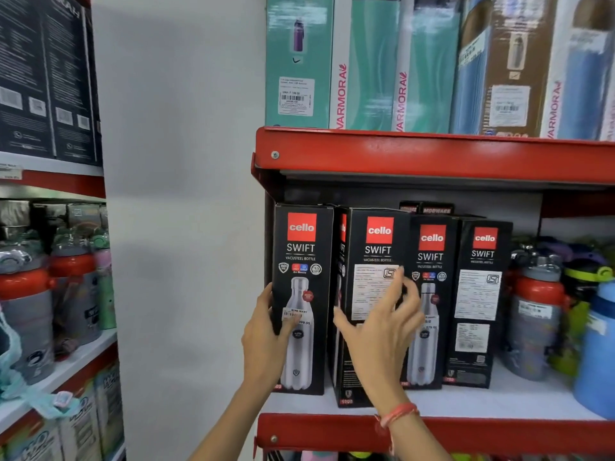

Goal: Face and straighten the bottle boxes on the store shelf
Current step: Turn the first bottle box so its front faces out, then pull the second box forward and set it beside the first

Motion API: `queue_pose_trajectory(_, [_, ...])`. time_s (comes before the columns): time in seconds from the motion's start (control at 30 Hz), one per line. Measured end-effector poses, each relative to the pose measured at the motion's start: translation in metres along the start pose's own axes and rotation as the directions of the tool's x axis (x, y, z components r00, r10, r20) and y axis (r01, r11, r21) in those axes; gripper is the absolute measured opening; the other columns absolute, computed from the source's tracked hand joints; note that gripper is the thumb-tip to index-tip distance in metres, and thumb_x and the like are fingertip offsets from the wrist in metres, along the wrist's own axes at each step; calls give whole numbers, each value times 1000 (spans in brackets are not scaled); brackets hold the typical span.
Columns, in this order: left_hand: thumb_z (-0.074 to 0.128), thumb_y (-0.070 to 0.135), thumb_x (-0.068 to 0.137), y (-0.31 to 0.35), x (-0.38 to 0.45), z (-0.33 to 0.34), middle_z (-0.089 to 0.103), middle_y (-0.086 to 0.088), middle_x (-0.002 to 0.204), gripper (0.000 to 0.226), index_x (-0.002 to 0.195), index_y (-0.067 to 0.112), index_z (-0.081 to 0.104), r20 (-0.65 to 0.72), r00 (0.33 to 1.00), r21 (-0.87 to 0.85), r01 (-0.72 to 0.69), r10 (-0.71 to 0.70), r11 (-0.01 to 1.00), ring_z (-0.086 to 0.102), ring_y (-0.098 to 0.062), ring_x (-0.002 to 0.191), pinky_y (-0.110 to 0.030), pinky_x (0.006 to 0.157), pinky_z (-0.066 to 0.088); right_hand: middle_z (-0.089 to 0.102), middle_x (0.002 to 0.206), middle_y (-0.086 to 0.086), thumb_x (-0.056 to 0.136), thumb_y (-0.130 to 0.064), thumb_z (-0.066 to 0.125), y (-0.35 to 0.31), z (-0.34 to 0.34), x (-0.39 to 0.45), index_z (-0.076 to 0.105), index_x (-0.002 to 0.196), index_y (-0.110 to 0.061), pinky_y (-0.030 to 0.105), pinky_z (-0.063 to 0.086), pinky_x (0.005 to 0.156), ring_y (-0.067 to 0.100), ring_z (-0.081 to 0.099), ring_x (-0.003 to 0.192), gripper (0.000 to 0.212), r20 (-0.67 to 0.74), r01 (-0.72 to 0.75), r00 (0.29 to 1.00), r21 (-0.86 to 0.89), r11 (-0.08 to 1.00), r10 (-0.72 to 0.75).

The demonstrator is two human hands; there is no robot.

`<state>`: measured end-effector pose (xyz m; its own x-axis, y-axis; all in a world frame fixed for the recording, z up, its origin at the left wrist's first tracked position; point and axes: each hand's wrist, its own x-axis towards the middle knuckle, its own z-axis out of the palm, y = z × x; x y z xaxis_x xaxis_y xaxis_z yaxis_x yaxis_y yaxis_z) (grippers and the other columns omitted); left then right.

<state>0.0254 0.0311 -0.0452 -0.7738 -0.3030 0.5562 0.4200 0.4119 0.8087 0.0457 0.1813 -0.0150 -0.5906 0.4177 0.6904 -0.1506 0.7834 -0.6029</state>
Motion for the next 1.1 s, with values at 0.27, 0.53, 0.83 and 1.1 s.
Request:
queue_pose_trajectory(0.27, [68, 18, 84, 18, -19, 3, 46, -2, 138, 59, 137, 20, 41, -133, 985, 134, -96, 114, 986, 49, -19, 125, -41, 103, 45, 20, 150, 18, 73, -37, 77, 15, -11, 1, -12, 147, -42, 43, 46, 92, 34, 33, 129, 116, 177, -44, 984, 211, 976, 6])
queue_pose_trajectory(0.53, [72, 42, 71, 64, -31, 16, 59, 10, 118, 70, 133, 27, 44, 103, 986, -46, -126, 130, 991, 56, -5, 112, -32, 91, 52, 29, 142, -1, 66, -33, 83, 42, -67, 26, -9, 142, -56, 27, 35, 94, 12, 37, 127, 121, 278, 31, 939, 520, 854, -204])
queue_pose_trajectory(0.83, [79, 23, 72, 104, -41, 20, 59, 16, 129, 90, 144, 35, 26, 524, 840, -195, -39, 138, 980, 56, 4, 116, -13, 90, 48, 46, 138, -25, 65, -17, 86, 80, -114, 47, 13, 141, -60, 38, 38, 111, -5, 49, 122, 113, 522, -123, 773, 680, 723, -359])
queue_pose_trajectory(1.1, [79, 24, 72, 119, -56, 26, 61, 27, 121, 81, 139, 34, 34, 420, 887, -192, -120, 192, 974, 55, 9, 113, -6, 84, 46, 39, 144, -19, 73, -11, 79, 89, -115, 81, 14, 140, -60, 22, 46, 98, -4, 48, 125, 106, 645, -165, 574, 694, 701, -504])
